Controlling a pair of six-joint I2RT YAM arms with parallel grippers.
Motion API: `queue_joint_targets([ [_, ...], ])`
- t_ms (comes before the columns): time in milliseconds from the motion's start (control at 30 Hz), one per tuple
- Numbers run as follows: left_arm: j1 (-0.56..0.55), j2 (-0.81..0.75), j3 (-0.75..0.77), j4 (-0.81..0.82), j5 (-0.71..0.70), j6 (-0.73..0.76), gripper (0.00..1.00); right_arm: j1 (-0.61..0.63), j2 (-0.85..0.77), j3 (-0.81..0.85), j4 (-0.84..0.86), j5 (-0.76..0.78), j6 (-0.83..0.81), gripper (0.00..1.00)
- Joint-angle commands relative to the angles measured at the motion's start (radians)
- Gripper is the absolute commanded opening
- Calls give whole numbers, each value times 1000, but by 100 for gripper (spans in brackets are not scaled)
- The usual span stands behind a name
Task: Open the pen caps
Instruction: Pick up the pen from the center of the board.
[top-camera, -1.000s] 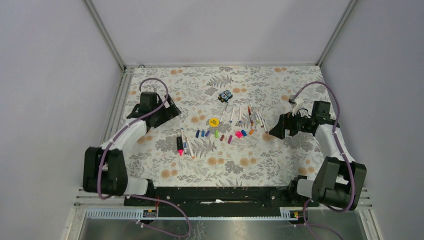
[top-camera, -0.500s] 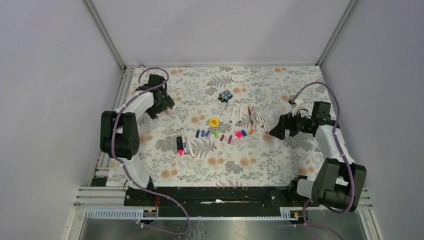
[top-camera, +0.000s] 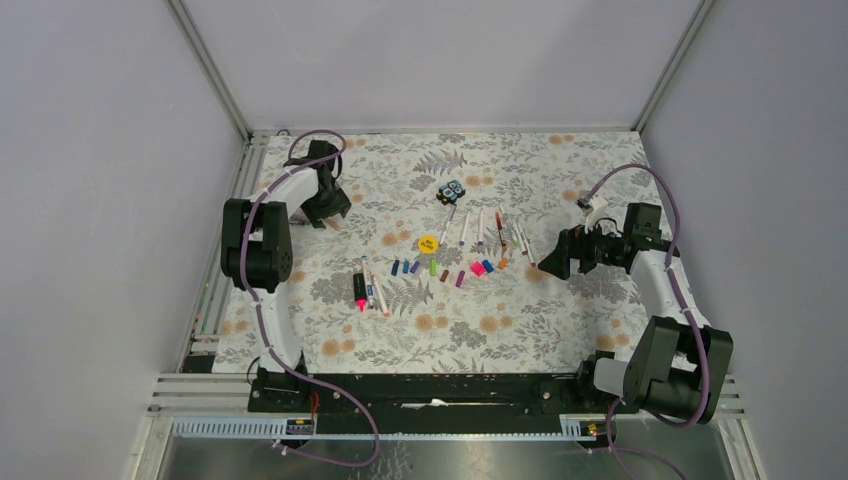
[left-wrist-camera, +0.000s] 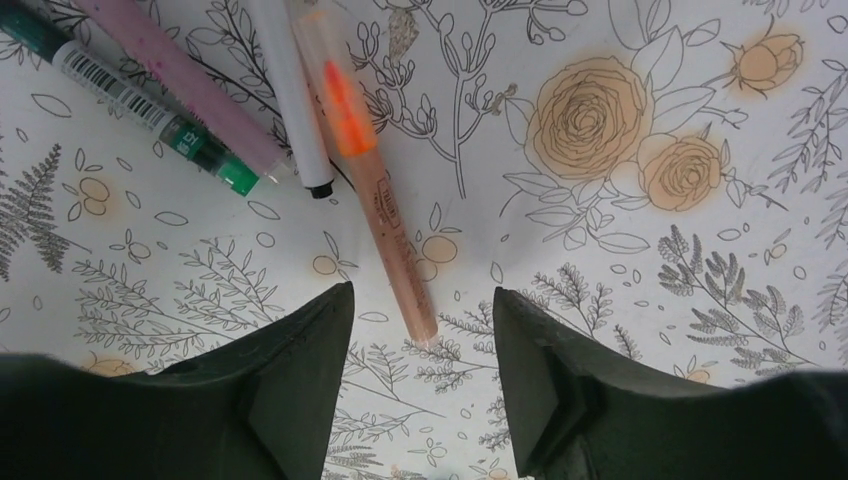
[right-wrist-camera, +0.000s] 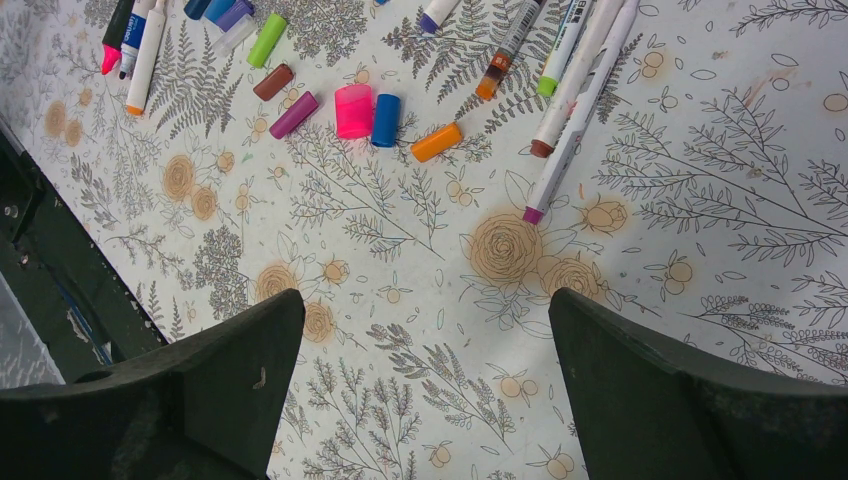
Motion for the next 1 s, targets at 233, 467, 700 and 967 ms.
queue_joint_targets([
  [233,4,81,118,-83,-57,19,54,-5,-13,-1,17,-17,-20,100],
  [467,4,96,124,-83,-59,26,49,-5,-13,-2,17,-17,-20,100],
  [700,5,105,121,-83,-56,35,40,-5,-15,0,17,-17,-19,99],
  [967,5,100,124,-80,-39,55,15,-7,-19,2,15,-19,-17,100],
])
